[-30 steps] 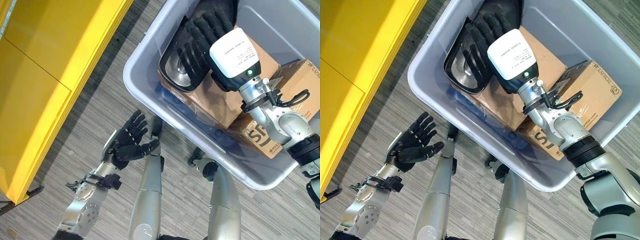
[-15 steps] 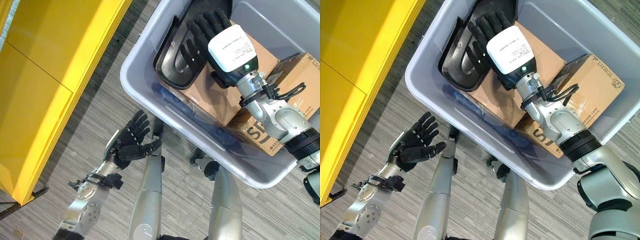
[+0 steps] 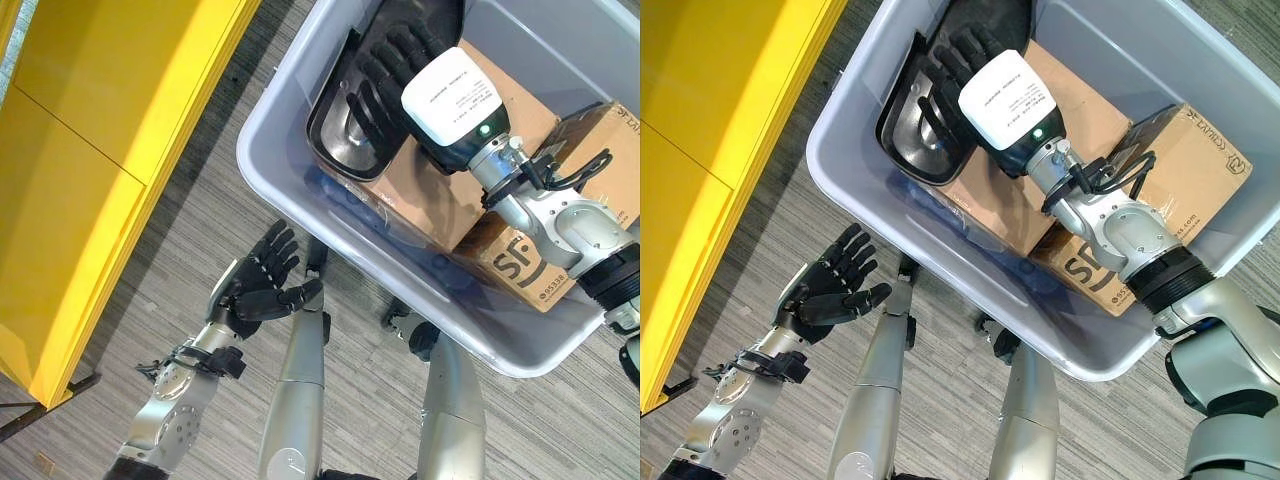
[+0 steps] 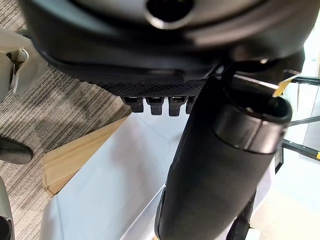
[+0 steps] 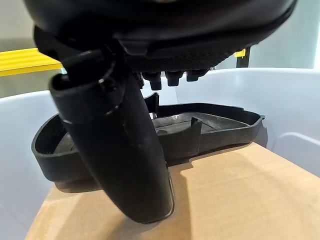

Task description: Move parts from the plastic box to the shelf.

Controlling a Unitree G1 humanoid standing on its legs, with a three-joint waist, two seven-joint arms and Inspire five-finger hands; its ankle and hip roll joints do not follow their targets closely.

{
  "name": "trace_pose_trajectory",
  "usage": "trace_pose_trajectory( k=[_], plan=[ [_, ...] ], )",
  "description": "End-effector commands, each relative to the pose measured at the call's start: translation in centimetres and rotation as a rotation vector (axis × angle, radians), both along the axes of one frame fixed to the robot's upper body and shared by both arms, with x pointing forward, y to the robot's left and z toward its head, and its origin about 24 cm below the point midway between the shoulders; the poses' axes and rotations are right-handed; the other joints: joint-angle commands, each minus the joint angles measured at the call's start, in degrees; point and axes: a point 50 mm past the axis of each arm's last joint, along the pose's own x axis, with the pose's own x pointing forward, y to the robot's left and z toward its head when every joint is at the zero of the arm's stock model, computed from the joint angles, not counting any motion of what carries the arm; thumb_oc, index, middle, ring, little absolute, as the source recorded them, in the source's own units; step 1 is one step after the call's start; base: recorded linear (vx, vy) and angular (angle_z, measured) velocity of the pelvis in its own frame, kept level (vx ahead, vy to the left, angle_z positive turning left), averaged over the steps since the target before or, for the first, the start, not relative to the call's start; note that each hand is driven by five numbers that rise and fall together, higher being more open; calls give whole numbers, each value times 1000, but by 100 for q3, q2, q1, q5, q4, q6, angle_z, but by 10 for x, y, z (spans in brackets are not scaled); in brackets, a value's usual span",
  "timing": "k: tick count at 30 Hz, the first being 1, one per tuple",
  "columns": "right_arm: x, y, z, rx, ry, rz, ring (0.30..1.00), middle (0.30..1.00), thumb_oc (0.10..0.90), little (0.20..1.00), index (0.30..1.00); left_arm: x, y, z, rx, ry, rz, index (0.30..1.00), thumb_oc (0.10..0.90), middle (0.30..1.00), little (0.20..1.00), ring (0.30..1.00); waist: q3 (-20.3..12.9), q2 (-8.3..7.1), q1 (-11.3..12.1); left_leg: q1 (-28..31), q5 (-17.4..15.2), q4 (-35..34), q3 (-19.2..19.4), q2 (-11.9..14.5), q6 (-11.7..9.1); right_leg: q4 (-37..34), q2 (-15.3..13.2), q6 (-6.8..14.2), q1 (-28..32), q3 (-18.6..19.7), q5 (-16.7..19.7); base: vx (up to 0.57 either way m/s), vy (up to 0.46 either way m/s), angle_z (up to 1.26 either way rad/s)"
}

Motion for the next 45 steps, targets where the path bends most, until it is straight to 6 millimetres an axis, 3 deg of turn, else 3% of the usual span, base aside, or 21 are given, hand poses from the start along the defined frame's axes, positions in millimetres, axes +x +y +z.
trace_pose_trajectory(
  k=[1,17,45],
  plan=[
    [12,-40,18,-58,-40,-214,1000,1000,900,1000,1000,-5,-12,21,-38,-144,-61,1000,900,1000,1000,1000,-61,459,176,11,142,-419,108,122,88,339,318,428,152,185,-86,0,0,0],
    [19,-63,21,81,9,-310,1000,1000,900,1000,1000,-3,-16,22,-26,-148,-53,1000,900,1000,1000,1000,-61,490,215,-265,228,-465,59,100,94,372,305,431,-78,141,-72,0,0,0],
    [22,-85,19,136,45,-458,1000,1000,900,1000,1000,0,-26,23,-19,-152,-64,1000,900,1000,1000,1000,-61,609,128,-696,79,-119,104,-10,116,341,257,440,-517,257,9,0,4,-1]
  ],
)
